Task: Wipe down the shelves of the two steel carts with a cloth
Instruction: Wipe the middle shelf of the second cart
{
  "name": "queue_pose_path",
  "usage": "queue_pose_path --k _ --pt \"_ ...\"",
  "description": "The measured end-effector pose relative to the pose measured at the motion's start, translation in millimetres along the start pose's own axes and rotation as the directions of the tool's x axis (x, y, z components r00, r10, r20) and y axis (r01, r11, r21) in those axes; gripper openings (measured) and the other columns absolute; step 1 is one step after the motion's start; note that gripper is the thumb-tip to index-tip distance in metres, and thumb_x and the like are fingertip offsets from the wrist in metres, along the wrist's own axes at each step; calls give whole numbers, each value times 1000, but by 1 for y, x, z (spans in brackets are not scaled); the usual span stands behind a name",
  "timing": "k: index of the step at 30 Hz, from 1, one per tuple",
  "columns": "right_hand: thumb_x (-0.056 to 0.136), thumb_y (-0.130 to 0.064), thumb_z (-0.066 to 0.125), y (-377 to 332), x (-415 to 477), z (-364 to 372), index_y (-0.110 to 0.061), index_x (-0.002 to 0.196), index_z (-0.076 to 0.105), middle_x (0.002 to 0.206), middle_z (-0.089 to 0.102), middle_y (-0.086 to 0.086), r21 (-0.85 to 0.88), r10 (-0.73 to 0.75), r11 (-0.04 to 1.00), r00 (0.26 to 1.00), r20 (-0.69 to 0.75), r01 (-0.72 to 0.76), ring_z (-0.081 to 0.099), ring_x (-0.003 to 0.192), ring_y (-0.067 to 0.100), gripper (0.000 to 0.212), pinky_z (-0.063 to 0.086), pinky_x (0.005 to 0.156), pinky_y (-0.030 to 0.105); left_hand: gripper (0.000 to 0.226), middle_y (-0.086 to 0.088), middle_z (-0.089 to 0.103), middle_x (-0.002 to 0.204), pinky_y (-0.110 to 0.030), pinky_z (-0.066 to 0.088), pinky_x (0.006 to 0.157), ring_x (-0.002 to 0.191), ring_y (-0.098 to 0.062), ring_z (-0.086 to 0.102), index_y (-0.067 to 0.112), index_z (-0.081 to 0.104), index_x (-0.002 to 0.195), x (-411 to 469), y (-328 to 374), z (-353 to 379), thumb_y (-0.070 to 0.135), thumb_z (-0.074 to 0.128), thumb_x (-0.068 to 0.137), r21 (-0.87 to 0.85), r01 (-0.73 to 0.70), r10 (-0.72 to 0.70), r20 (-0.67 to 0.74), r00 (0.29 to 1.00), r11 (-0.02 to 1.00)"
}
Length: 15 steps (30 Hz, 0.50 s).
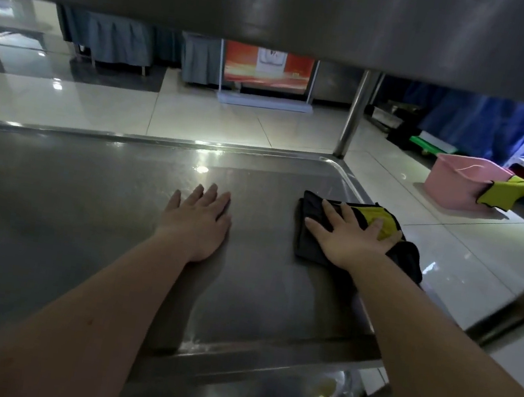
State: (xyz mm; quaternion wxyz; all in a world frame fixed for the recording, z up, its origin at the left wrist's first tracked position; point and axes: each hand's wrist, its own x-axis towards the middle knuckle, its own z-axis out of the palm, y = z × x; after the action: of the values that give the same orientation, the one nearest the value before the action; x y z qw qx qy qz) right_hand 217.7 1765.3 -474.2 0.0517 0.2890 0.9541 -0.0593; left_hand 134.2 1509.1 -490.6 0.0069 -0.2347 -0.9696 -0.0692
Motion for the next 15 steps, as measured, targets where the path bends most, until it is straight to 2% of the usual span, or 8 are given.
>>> queue_pose_path --k 2,4,6,8,10,12,15 --pt "78 -88 12 -24 12 -6 -54 147 -5 163 -5 -10 47 3 999 1000 -9 -3 -10 143 50 79 -14 99 76 54 7 -3 162 -46 -2 119 148 -16 -3 34 3 153 -1 0 -1 44 14 100 9 -3 3 -3 1000 1000" --pt "81 -85 15 -63 17 -5 -51 149 -3 163 -4 -7 65 -58 996 998 -13 59 -10 142 52 78 -14 99 77 55 8 -3 162 -44 -2 119 148 -14 -3 31 1 153 0 -1 -1 42 15 101 -5 2 -2 -8 1000 1000" --pt "82 -84 14 -107 8 6 -52 149 -1 163 -3 -8 32 -224 974 974 -28 225 -10 143 51 76 -15 99 76 57 7 -3 162 -39 -2 120 148 -11 -3 27 -1 154 1 -3 0 37 18 101 -48 30 -32 -25 999 998" --pt "81 -84 10 -133 -3 18 -57 147 0 163 -2 -12 -8 -405 914 914 -36 405 -12 144 47 71 -19 99 73 60 4 -1 162 -35 -2 120 148 -11 -2 22 -1 154 1 -6 -1 32 22 99 -113 72 -76 -34 997 991" --pt "76 -87 8 -124 -1 17 -63 142 0 161 -2 -19 -4 -479 878 877 -16 479 -12 145 43 71 -20 102 70 61 3 0 162 -33 -1 120 148 -12 -2 21 1 154 -2 -8 -1 32 24 98 -128 69 -75 -42 996 989" --pt "70 -91 8 -85 12 8 -67 139 0 160 -2 -25 1 -449 893 893 -8 449 -6 147 39 74 -17 105 70 59 3 1 162 -35 -2 119 148 -13 -3 23 3 154 -4 -7 -1 34 23 100 -106 37 -43 -51 998 994" --pt "77 -87 10 -18 39 -4 -63 142 1 161 -1 -19 3 -192 981 980 -49 193 -1 146 40 70 -14 105 72 57 2 -2 162 -37 -3 120 148 -14 -5 21 3 154 -4 -2 -1 34 19 101 -89 37 -42 -47 998 995"
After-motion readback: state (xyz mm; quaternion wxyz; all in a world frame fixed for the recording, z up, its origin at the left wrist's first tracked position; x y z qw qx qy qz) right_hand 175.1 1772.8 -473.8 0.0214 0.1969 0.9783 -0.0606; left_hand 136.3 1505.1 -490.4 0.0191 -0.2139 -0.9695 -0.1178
